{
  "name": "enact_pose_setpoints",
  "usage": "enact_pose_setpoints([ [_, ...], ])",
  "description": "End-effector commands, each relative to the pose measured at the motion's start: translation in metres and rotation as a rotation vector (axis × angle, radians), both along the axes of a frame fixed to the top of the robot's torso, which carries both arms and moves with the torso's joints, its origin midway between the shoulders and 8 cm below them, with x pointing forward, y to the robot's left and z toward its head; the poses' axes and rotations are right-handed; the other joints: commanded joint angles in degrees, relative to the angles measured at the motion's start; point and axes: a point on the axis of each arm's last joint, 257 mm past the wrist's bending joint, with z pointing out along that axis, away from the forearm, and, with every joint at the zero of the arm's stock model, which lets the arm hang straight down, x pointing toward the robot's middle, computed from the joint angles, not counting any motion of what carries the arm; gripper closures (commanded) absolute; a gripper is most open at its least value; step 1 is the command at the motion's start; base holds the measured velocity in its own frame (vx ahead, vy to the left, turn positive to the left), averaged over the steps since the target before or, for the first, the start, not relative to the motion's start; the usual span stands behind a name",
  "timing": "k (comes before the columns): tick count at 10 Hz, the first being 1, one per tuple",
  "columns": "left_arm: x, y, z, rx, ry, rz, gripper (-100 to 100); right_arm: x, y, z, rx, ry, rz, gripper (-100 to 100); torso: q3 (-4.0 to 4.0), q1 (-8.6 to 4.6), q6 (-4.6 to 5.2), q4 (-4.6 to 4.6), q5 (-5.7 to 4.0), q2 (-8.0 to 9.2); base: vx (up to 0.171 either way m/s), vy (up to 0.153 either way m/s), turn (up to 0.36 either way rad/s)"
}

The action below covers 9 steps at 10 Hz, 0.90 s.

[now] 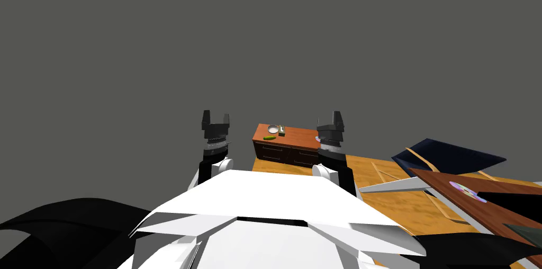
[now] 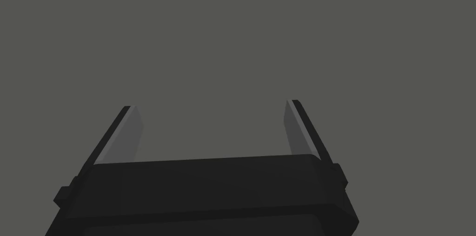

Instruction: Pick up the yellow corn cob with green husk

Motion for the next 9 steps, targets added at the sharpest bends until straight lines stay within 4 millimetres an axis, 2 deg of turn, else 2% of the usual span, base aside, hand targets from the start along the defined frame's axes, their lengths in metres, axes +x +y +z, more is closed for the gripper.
enact_pose_setpoints([
  [1,0.013,0.000,-0.015,0.029,0.057,0.001,-100,0.000,0.000,0.000,0.000,0.000,0.000,0,0.00,0.00,0.00,0.00,0.00,0.00,-0.015,-0.048,-0.034],
  [3,0.026,0.002,-0.032,0.051,0.117,0.006,-100,0.000,0.000,0.000,0.000,0.000,0.000,0,0.05,-0.31,0.01,0.02,-0.06,0.10,-0.033,-0.097,-0.022],
  [6,0.051,0.008,-0.069,0.083,0.236,0.022,-100,0.000,0.000,0.000,0.000,0.000,0.000,0,0.07,-0.41,0.01,0.03,-0.09,0.12,-0.033,-0.101,-0.025],
  [7,0.051,0.008,-0.070,0.083,0.237,0.022,-100,0.000,0.000,0.000,0.000,0.000,0.000,0,0.06,-0.36,0.01,0.02,-0.08,0.10,-0.015,-0.058,-0.005],
  [9,0.070,0.015,-0.101,0.100,0.334,0.037,-100,0.000,0.000,0.000,0.000,0.000,0.000,0,0.03,-0.23,0.00,0.01,-0.05,0.05,-0.015,-0.079,-0.028],
])
